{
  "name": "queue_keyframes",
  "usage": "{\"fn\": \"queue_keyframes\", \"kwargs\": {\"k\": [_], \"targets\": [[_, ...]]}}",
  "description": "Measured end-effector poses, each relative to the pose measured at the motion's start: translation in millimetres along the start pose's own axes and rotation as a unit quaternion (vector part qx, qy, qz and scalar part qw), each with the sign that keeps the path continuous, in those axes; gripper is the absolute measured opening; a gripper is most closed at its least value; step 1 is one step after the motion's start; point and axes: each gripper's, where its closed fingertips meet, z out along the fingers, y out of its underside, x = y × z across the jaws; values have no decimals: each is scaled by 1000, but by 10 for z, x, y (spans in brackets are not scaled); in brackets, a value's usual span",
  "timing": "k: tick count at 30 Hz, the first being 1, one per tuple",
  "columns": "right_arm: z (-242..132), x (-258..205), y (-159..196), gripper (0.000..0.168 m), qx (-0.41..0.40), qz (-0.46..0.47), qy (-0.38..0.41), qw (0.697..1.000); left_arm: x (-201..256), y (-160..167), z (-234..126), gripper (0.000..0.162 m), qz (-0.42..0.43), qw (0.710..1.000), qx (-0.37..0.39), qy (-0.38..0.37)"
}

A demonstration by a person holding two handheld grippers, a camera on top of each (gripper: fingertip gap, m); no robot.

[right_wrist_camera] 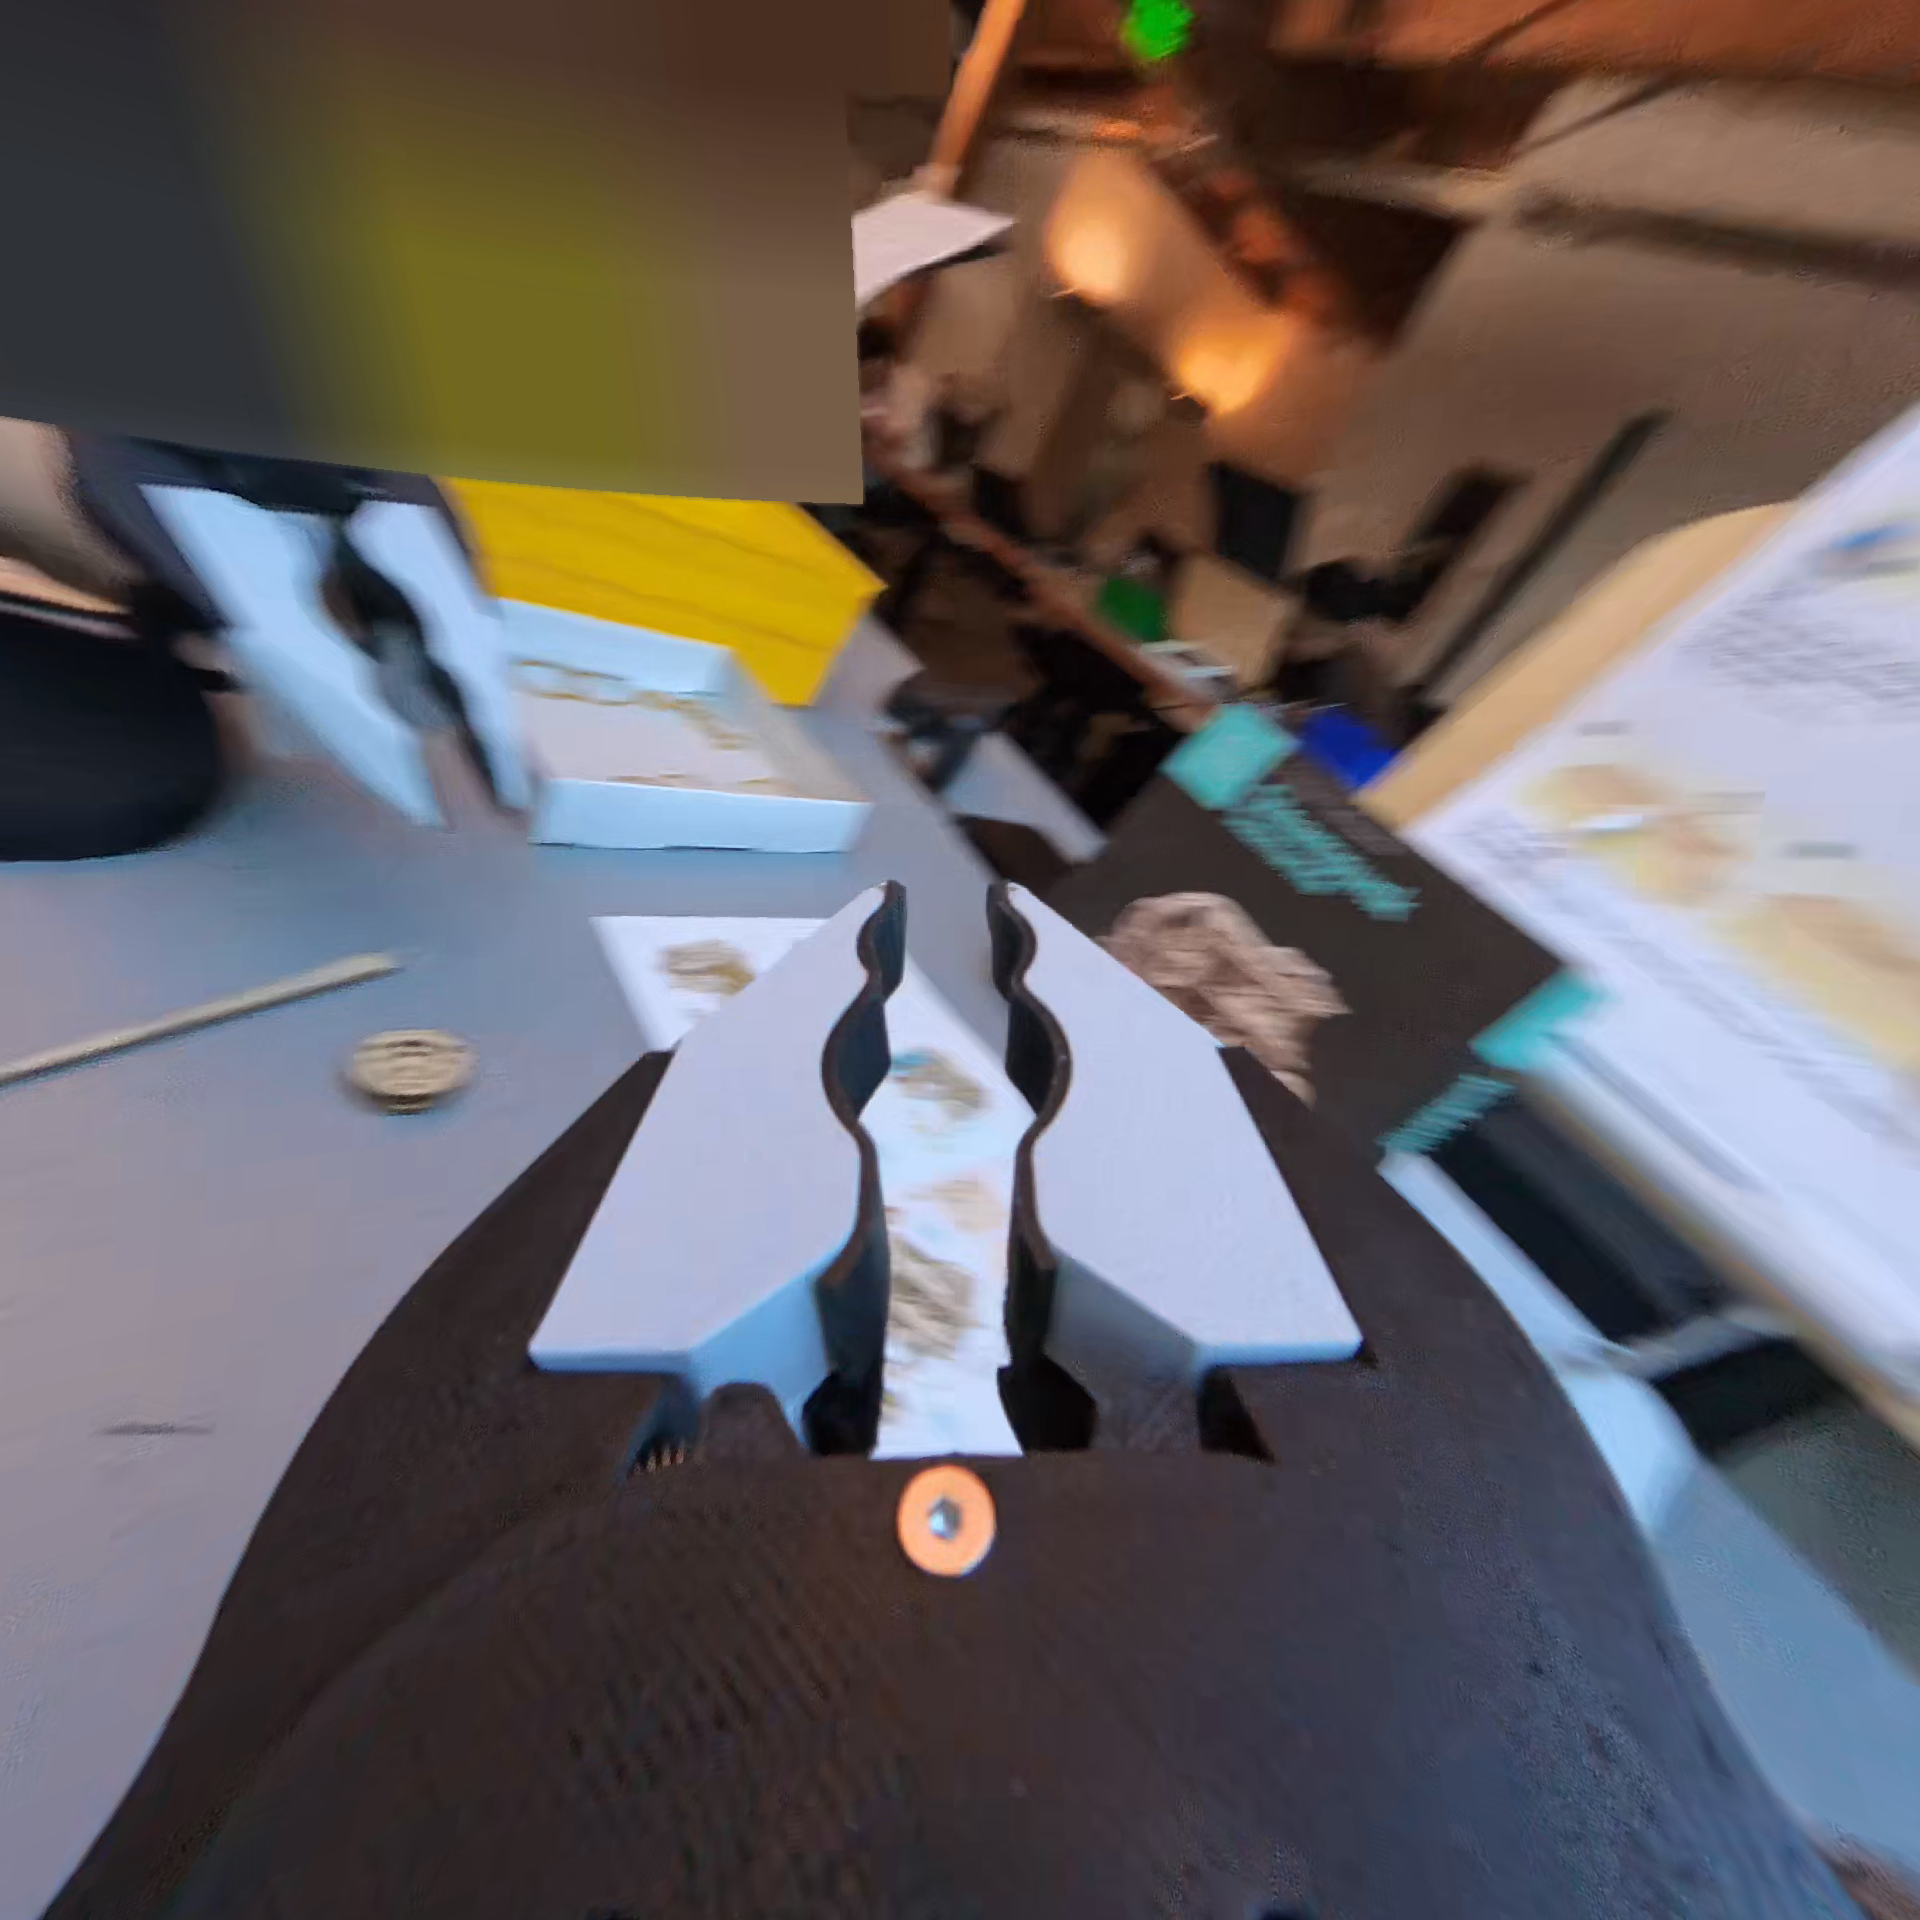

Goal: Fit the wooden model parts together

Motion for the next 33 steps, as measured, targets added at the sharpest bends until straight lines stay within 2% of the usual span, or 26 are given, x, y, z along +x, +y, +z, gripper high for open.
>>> {"fn": "queue_keyframes", "kwargs": {"k": [2,3,4,8,11,14,18,21,27,28,30,33], "targets": [[-302,517,-34,9,6,-41,131,990,-56,-44,-28,19,-6,1000,16,-12],[-428,702,-28,0,0,-37,174,984,-76,-63,-39,18,-9,1000,24,-15],[-527,852,-33,0,1,-28,209,977,-98,-80,-47,18,-12,999,32,-19],[-583,996,166,0,-41,-23,237,970,-147,-165,-93,12,-13,997,70,-29],[-482,920,409,0,-88,-30,219,971,-162,-257,-146,1,-14,994,106,-33],[-430,902,613,1,-118,-12,214,969,-146,-302,-183,0,6,991,127,-33],[-459,992,729,26,-121,31,234,964,-80,-338,-180,0,25,990,133,-28],[-488,1024,741,32,-110,46,238,964,-54,-374,-191,0,39,989,136,-34],[-410,987,816,74,-125,47,232,964,-65,-381,-192,0,46,988,138,-43],[-393,964,826,73,-126,52,226,964,-75,-385,-196,0,45,988,140,-46],[-394,944,823,57,-125,51,222,966,-91,-403,-212,0,42,987,144,-50],[-493,1007,724,16,-103,35,239,965,-110,-473,-268,0,33,985,160,-53]]}}
